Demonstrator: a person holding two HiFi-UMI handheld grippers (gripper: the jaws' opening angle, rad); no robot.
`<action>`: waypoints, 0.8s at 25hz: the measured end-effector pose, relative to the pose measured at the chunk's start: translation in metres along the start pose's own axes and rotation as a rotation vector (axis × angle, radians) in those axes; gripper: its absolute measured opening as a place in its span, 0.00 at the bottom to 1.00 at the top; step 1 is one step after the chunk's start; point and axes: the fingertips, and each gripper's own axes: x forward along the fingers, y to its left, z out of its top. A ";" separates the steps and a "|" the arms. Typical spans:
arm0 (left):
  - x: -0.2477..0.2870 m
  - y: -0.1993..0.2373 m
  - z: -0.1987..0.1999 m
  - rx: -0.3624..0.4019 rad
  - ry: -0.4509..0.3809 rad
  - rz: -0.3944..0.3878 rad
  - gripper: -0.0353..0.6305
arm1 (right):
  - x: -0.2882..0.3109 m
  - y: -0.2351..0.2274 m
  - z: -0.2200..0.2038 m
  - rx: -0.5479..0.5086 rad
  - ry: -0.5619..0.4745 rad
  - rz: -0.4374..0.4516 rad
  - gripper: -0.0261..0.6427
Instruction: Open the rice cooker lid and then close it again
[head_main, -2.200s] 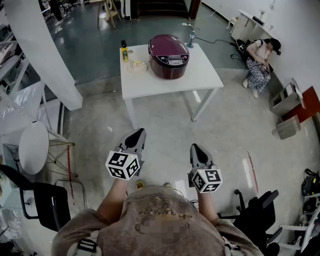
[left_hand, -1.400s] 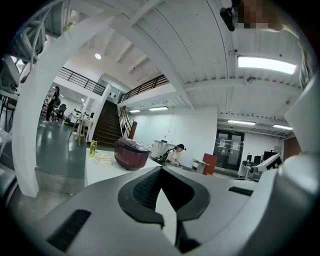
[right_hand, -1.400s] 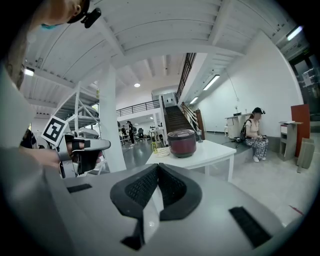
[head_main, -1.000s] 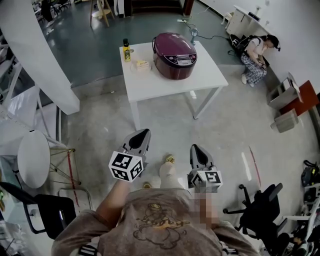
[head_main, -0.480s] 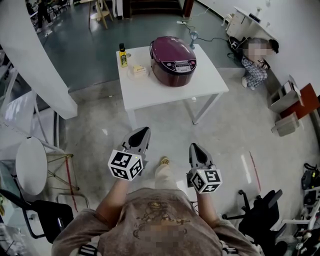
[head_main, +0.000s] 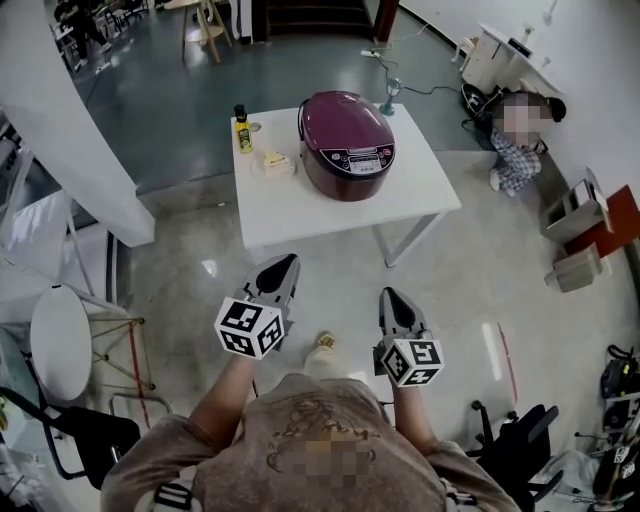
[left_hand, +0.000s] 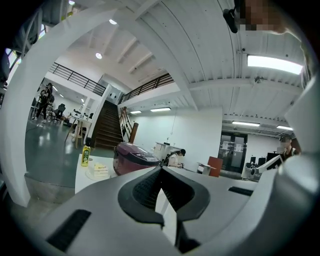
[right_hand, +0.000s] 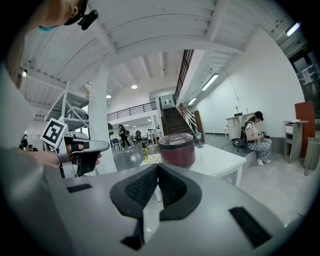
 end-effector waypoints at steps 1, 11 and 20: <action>0.008 0.003 0.004 -0.001 -0.001 0.004 0.08 | 0.007 -0.004 0.005 0.000 -0.002 0.004 0.04; 0.073 0.018 0.033 0.008 -0.021 0.055 0.08 | 0.074 -0.044 0.040 0.002 -0.008 0.071 0.04; 0.114 0.036 0.041 0.007 -0.045 0.141 0.08 | 0.126 -0.075 0.055 -0.014 0.014 0.150 0.04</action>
